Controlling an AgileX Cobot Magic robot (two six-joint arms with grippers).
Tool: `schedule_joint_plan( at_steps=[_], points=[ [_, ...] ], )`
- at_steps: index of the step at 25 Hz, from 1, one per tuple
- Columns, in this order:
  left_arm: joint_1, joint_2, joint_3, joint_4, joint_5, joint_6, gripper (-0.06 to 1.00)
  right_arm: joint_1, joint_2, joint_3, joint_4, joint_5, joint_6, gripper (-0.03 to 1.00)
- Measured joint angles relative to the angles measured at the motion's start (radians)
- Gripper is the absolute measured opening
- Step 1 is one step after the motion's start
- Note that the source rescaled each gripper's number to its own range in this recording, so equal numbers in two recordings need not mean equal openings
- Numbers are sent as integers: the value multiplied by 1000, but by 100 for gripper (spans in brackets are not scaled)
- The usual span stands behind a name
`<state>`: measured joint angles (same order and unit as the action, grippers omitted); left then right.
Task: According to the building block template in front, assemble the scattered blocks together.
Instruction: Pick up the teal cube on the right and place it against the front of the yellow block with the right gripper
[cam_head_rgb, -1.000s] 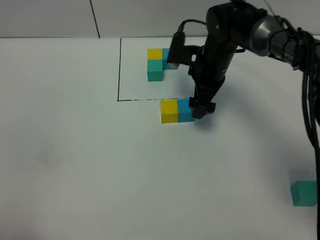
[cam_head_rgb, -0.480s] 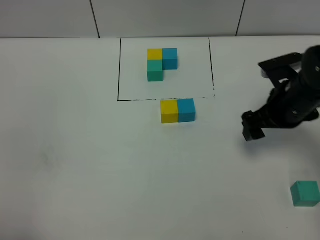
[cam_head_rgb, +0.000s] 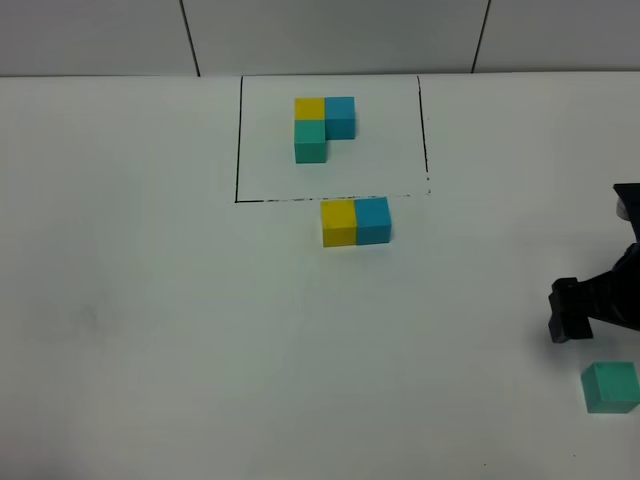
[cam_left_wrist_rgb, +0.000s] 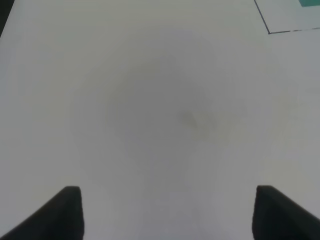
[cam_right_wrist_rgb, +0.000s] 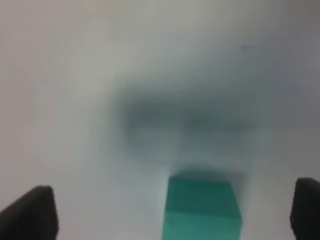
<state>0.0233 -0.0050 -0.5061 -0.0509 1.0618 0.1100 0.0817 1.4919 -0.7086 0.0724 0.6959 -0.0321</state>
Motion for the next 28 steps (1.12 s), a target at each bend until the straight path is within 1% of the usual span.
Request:
schedule_joint_plan(
  at_steps=[6,9,18,28],
  points=[
    [0,0,0,0,0,0,62,-4,-57,98,2,5,1,87],
    [0,0,0,0,0,0,62,-4,-67,143,16,-11,1,87],
    [0,0,0,0,0,0,62,-4,-67,239,39,-161,3,87],
    [0,0,0,0,0,0,62,-4,-34,244,39,-213,3,87]
  ],
)
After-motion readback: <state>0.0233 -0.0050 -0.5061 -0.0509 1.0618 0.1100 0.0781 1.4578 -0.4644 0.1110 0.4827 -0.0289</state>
